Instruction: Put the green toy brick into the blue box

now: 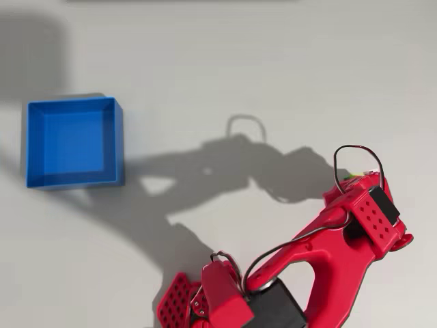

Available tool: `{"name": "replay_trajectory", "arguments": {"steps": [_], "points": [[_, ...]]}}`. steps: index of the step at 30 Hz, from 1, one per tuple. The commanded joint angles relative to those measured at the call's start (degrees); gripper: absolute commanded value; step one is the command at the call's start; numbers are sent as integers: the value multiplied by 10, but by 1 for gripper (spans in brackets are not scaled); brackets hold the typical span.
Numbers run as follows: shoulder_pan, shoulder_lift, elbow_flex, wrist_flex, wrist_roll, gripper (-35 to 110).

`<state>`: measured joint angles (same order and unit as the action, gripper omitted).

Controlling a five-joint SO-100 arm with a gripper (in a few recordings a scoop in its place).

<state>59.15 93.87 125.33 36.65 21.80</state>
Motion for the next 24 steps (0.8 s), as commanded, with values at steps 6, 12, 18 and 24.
{"name": "replay_trajectory", "arguments": {"steps": [6, 12, 18, 24], "points": [[-7, 15, 9, -15, 11, 4], [-15, 15, -9, -13, 4, 2], [-38, 16, -87, 83, 0, 0], [-95, 18, -192, 223, 10, 0]]}}
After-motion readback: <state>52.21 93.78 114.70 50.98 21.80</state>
